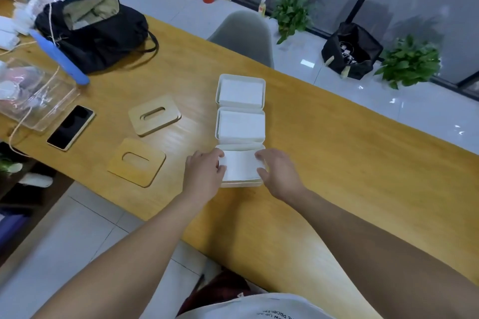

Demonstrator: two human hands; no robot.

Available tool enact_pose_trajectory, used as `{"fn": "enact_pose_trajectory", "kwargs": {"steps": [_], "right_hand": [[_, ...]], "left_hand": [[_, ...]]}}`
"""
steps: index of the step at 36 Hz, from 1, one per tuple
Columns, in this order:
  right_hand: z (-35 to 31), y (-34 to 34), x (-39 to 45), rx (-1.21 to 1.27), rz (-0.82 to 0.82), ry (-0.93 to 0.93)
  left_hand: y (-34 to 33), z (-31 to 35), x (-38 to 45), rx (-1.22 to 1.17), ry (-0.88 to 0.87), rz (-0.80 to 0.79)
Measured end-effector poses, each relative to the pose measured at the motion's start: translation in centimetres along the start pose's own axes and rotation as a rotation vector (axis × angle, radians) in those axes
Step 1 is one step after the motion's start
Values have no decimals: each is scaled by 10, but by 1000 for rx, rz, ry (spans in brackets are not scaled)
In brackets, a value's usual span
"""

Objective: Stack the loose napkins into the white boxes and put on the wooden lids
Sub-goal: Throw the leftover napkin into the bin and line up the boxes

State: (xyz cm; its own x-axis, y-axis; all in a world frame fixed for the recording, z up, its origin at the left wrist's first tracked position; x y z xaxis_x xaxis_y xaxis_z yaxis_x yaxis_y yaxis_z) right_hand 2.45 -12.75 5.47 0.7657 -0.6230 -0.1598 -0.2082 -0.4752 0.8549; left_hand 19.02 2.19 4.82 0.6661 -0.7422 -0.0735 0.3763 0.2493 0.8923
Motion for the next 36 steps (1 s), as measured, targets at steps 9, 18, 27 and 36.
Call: {"fn": "enact_pose_trajectory", "kwargs": {"steps": [9,18,27,36], "right_hand": [[-5,-10,5,-318,31,179],[-4,-15,8,-264,-7,148],[6,19,-10,1,69,96],[47,91,-73,175,142,30]], "left_hand": [[-8,17,5,258,-150,-29],[-19,24,5,188,-194,-139],[-4,29,18,-13,-40,-104],[-13,134,-6,-239,-88,-186]]}}
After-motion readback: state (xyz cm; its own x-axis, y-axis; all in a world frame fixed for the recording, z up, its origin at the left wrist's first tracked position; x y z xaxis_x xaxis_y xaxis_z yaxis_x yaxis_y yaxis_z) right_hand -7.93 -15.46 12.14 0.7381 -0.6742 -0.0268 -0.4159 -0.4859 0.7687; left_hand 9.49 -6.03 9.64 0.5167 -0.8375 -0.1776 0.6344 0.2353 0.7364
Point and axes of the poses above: each hand's wrist, its own x-axis towards the middle knuckle, its own y-axis out of the back of the hand, z = x × y, the point moved 6 cm from there along x, towards the middle knuckle, and after that the axes turned 4 degrees about z, right-handed, at the moved point
